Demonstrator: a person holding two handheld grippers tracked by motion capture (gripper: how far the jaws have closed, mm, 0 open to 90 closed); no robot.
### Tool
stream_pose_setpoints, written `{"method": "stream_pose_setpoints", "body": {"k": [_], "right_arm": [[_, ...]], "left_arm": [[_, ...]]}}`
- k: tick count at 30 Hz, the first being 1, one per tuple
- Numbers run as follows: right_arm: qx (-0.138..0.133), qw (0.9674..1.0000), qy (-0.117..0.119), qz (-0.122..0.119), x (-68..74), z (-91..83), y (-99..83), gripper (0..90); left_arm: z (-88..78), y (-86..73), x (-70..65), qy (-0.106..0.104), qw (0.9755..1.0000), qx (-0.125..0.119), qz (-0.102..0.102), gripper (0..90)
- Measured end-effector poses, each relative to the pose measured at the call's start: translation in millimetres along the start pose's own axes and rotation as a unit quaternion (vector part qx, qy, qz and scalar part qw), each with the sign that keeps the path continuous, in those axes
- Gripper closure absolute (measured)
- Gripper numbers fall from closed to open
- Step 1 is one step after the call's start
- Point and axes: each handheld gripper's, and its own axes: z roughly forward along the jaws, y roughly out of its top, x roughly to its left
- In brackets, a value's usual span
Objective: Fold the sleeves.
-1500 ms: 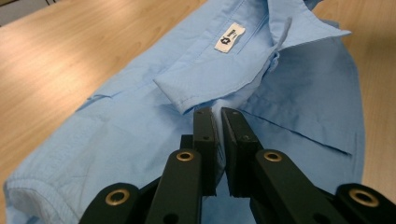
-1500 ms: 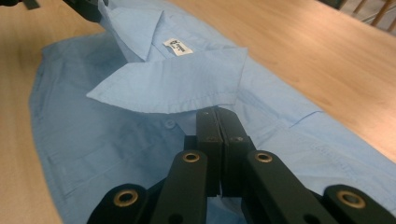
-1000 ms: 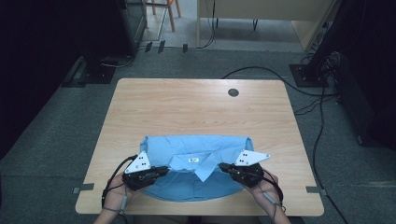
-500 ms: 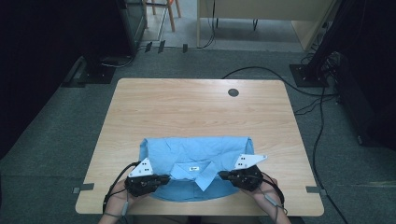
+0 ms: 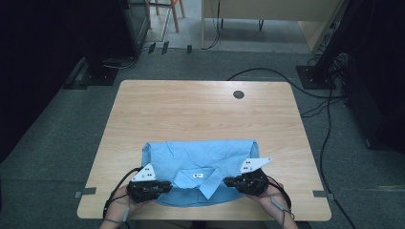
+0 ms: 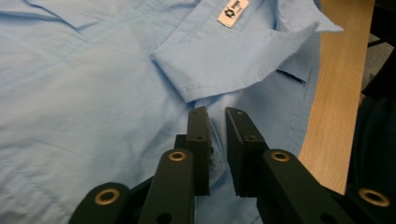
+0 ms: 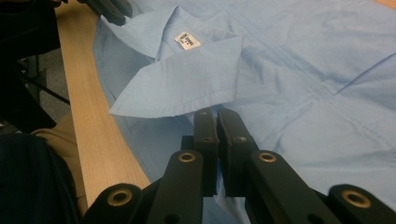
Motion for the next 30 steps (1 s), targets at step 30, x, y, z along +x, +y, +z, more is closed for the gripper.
{"method": "stream_pose_setpoints", "body": {"k": [30], "right_arm": [[0.002,0.9997,0.023,0.009,-8.6,30.0,0.4,60.9]], "left_arm": [[11.3,20.9,25.6,0.098,0.9943,0.002,0.044,49.1]]}}
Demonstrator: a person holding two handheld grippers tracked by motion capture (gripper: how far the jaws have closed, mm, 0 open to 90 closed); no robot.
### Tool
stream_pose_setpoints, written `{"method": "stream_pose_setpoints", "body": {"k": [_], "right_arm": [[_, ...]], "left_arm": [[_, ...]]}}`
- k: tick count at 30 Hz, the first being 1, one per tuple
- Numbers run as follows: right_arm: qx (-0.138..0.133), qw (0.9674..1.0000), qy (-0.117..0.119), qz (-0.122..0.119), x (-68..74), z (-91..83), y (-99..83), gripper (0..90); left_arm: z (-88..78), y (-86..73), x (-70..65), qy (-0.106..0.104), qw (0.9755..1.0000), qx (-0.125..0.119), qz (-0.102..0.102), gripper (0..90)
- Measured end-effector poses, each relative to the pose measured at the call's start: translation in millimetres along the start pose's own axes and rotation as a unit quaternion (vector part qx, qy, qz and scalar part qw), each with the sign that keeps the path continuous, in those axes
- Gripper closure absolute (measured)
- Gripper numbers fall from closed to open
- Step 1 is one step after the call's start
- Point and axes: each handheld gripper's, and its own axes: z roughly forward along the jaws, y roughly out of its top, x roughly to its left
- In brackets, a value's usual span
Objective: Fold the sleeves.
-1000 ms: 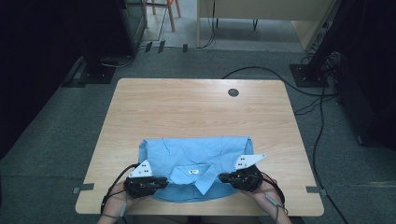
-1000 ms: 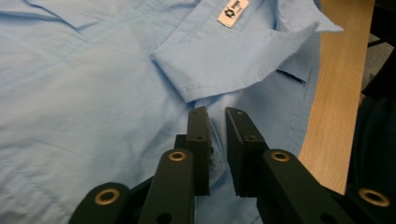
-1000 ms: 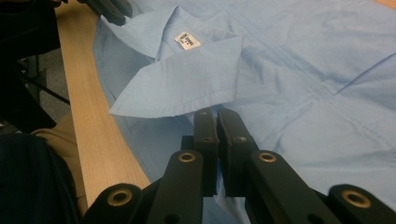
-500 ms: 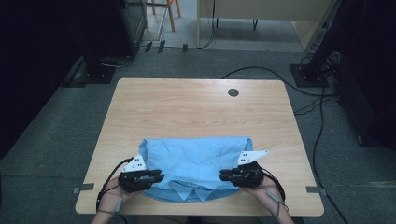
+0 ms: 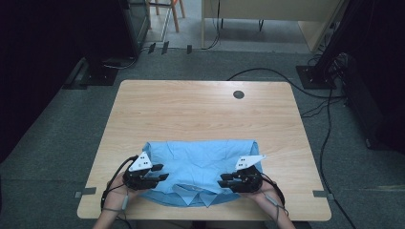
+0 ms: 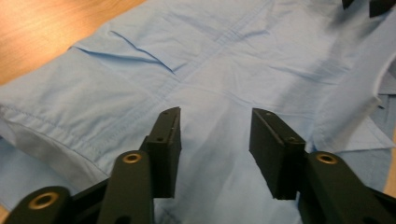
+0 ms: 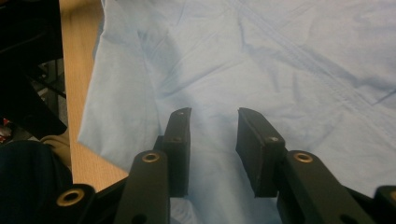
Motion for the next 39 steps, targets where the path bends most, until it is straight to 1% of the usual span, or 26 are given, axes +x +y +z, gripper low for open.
{"method": "stream_pose_setpoints", "body": {"k": [1,2,3,4,5,6,7,8,9,10,11,12,13,14,15,16,21,22,24,29,32,33,35,36,37,39], "right_arm": [[-0.004,1.0000,-0.008,0.001,-1.4,1.2,-0.8,60.9],[-0.004,1.0000,-0.008,0.001,-1.4,1.2,-0.8,58.2],[-0.004,1.0000,-0.008,0.001,-1.4,1.2,-0.8,58.2],[-0.006,0.9997,-0.024,-0.002,-1.5,2.2,-1.7,58.2],[-0.006,0.9997,-0.024,-0.002,-1.5,2.2,-1.7,51.6],[-0.008,0.9995,-0.029,-0.003,-1.6,2.8,-1.9,49.0],[-0.008,0.9995,-0.029,-0.003,-1.6,2.8,-1.9,49.0],[-0.008,0.9994,-0.035,-0.005,-1.7,3.2,-2.1,47.1],[-0.008,0.9994,-0.035,-0.005,-1.7,3.2,-2.1,47.1],[-0.010,0.9992,-0.039,-0.006,-2.0,4.3,-2.2,42.0],[-0.012,0.9988,-0.047,-0.011,-1.6,5.1,-2.0,37.2],[-0.012,0.9988,-0.047,-0.011,-1.6,5.1,-2.0,37.2],[-0.017,0.9978,-0.060,-0.020,-0.6,6.6,-1.9,37.2],[-0.017,0.9978,-0.060,-0.020,-0.6,6.6,-1.9,32.7],[-0.017,0.9978,-0.060,-0.020,-0.6,6.6,-1.9,32.7],[-0.018,0.9970,-0.071,-0.026,0.5,8.0,-2.0,29.9],[-0.021,0.9967,-0.072,-0.031,2.9,9.5,-2.5,25.0],[-0.018,0.9966,-0.070,-0.039,4.4,10.8,-3.0,23.0],[-0.017,0.9964,-0.071,-0.042,5.0,11.4,-3.4,21.9],[-0.010,0.9966,-0.061,-0.055,7.7,14.3,-6.3,19.3],[-0.009,0.9969,-0.058,-0.052,8.4,15.1,-6.1,18.8],[-0.015,0.9966,-0.065,-0.049,9.1,16.4,-5.0,18.8],[-0.015,0.9966,-0.065,-0.049,9.1,16.4,-5.0,17.9],[-0.021,0.9961,-0.075,-0.042,10.0,18.5,-4.4,17.9],[-0.021,0.9961,-0.075,-0.042,10.0,18.5,-4.4,16.0],[-0.021,0.9961,-0.076,-0.040,10.9,20.4,-3.7,16.0]], "left_arm": [[0.0,0.0,0.0,0.000,1.0000,0.000,0.000,49.1],[1.7,0.6,2.0,0.003,1.0000,-0.004,-0.004,49.1],[1.7,0.6,2.0,0.003,1.0000,-0.004,-0.004,45.5],[1.7,0.6,2.0,0.003,1.0000,-0.004,-0.004,45.5],[1.9,0.6,2.2,0.004,1.0000,-0.004,-0.005,45.5],[2.1,0.6,2.8,0.005,1.0000,-0.005,-0.005,42.7],[2.8,0.6,3.3,0.007,0.9999,-0.007,-0.007,42.7],[3.4,1.0,4.2,0.016,0.9998,-0.005,-0.005,40.8],[3.4,1.0,4.2,0.016,0.9998,-0.005,-0.005,39.3],[3.9,1.1,4.7,0.022,0.9997,-0.005,-0.003,39.3],[4.5,0.5,7.1,0.034,0.9992,-0.019,-0.011,38.9],[4.5,0.5,7.1,0.034,0.9992,-0.019,-0.011,35.0],[4.5,0.5,7.1,0.034,0.9992,-0.019,-0.011,35.0],[5.3,-0.4,8.4,0.042,0.9986,-0.026,-0.018,35.0],[5.3,-0.4,8.4,0.042,0.9986,-0.026,-0.018,31.3],[6.1,-0.8,8.7,0.044,0.9984,-0.028,-0.021,31.3],[6.6,-3.3,9.4,0.053,0.9979,-0.030,-0.025,30.3],[6.8,-4.3,9.6,0.054,0.9976,-0.034,-0.027,30.3],[7.1,-5.9,9.3,0.057,0.9972,-0.036,-0.031,29.0],[6.4,-9.5,12.0,0.063,0.9970,-0.033,-0.033,28.8],[6.1,-11.1,13.0,0.066,0.9968,-0.030,-0.035,28.8],[6.1,-11.1,13.0,0.066,0.9968,-0.030,-0.035,28.8],[4.8,-14.2,13.2,0.068,0.9965,-0.030,-0.036,28.7],[4.8,-14.2,13.2,0.068,0.9965,-0.030,-0.036,28.7],[3.2,-16.4,14.2,0.070,0.9964,-0.028,-0.039,28.7],[3.2,-16.4,14.2,0.070,0.9964,-0.028,-0.039,28.8]]}}
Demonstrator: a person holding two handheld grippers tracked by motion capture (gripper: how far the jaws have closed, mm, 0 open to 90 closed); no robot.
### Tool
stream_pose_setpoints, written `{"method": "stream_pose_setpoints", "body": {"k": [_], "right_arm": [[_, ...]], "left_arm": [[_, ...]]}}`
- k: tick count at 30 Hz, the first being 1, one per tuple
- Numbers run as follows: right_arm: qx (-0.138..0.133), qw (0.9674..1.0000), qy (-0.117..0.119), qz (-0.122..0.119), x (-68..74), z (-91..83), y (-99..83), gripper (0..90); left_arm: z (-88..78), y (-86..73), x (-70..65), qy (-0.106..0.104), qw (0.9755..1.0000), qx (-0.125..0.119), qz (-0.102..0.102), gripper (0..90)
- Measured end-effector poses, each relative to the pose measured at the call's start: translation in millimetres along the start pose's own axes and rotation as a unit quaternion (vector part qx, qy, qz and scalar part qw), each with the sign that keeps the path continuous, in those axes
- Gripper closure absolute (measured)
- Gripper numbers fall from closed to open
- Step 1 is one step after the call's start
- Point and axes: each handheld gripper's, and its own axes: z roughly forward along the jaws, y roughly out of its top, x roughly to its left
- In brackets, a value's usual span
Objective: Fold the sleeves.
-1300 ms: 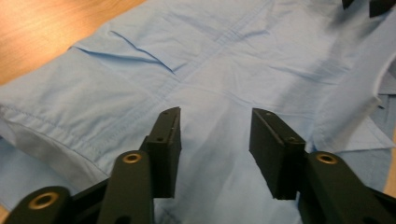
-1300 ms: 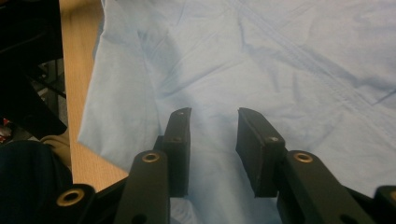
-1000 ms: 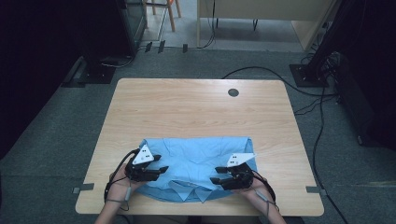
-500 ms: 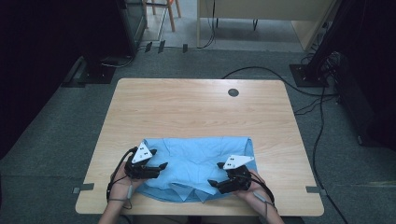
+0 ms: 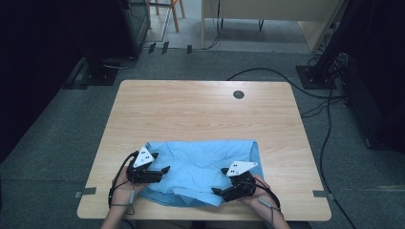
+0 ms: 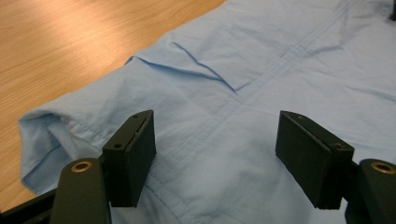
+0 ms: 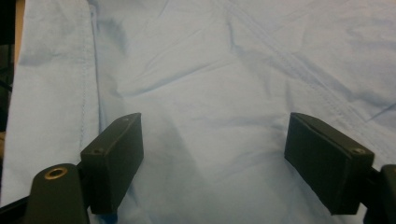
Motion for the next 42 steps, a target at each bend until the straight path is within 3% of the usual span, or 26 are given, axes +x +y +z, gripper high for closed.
{"method": "stream_pose_setpoints", "body": {"k": [3,6,9,15,20,33,41,42], "right_arm": [[0.000,1.0000,-0.001,0.001,0.6,0.6,0.6,15.6],[0.008,0.9997,-0.021,-0.004,4.3,0.9,4.6,15.6],[0.005,0.9998,-0.021,0.003,6.6,1.1,8.4,15.6],[0.002,0.9999,-0.012,-0.001,11.9,8.2,16.8,15.6],[0.014,0.9997,0.002,-0.018,20.1,20.6,21.8,15.7],[0.027,0.9992,0.012,-0.028,27.5,22.8,21.7,15.6],[0.021,0.9996,0.000,-0.018,26.7,24.6,24.8,14.7],[0.020,0.9997,0.000,-0.016,27.1,25.5,25.3,14.7]], "left_arm": [[-1.0,-1.4,1.3,0.003,1.0000,0.001,-0.001,28.7],[-1.3,-2.0,2.8,0.006,1.0000,0.002,-0.003,28.7],[-1.5,-1.9,3.8,0.006,1.0000,0.003,-0.004,28.7],[-3.1,0.8,8.5,0.010,0.9999,0.008,-0.003,28.7],[-4.1,1.4,11.9,0.005,0.9999,0.011,-0.008,28.5],[-7.8,1.9,22.1,0.002,0.9998,0.014,-0.014,26.4],[-9.5,7.7,34.2,-0.009,0.9996,0.022,-0.015,26.3],[-10.4,10.7,44.2,-0.012,0.9995,0.023,-0.020,26.4]]}}
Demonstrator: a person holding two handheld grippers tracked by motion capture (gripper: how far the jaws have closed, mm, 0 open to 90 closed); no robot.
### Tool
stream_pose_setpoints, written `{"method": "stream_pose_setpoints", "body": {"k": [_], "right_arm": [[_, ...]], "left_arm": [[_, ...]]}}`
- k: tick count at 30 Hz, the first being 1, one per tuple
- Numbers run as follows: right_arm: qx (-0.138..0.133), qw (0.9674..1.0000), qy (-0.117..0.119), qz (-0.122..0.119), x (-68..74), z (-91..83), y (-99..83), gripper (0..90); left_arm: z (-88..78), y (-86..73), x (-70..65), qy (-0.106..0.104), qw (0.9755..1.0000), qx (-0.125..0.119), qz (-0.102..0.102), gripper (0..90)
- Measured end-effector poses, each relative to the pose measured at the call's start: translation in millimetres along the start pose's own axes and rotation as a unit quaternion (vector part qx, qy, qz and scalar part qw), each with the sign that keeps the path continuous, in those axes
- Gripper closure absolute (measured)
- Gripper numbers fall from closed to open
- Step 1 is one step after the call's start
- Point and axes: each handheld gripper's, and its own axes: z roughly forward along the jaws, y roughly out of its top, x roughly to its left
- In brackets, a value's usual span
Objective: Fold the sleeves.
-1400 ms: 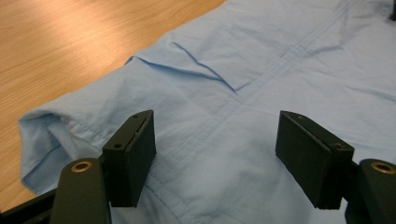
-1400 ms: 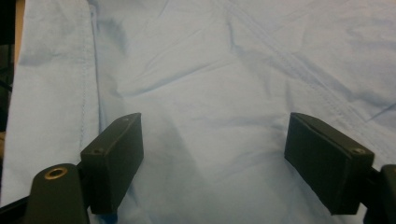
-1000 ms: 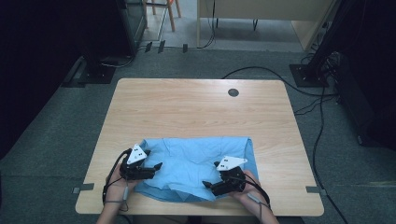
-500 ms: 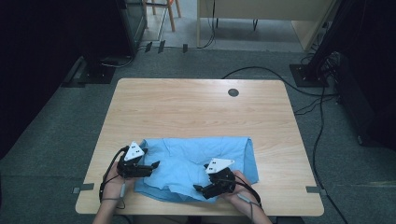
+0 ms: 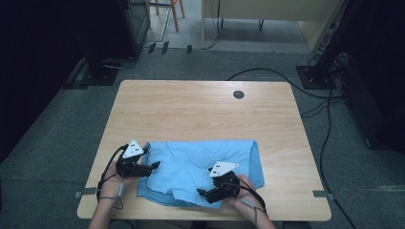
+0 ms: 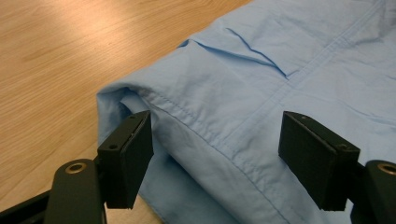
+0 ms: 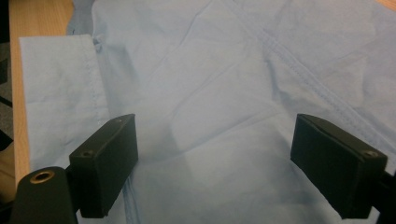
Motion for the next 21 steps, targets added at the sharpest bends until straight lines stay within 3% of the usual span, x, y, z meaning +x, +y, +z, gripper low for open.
{"method": "stream_pose_setpoints", "body": {"k": [10,21], "right_arm": [[-0.013,0.9999,0.009,-0.002,10.0,8.6,7.8,14.7],[0.005,0.9996,0.018,-0.021,17.3,16.0,5.5,14.7]], "left_arm": [[-1.2,4.8,8.1,-0.005,1.0000,-0.007,-0.005,26.3],[5.6,10.3,22.3,-0.021,0.9997,-0.014,-0.005,26.4]]}}
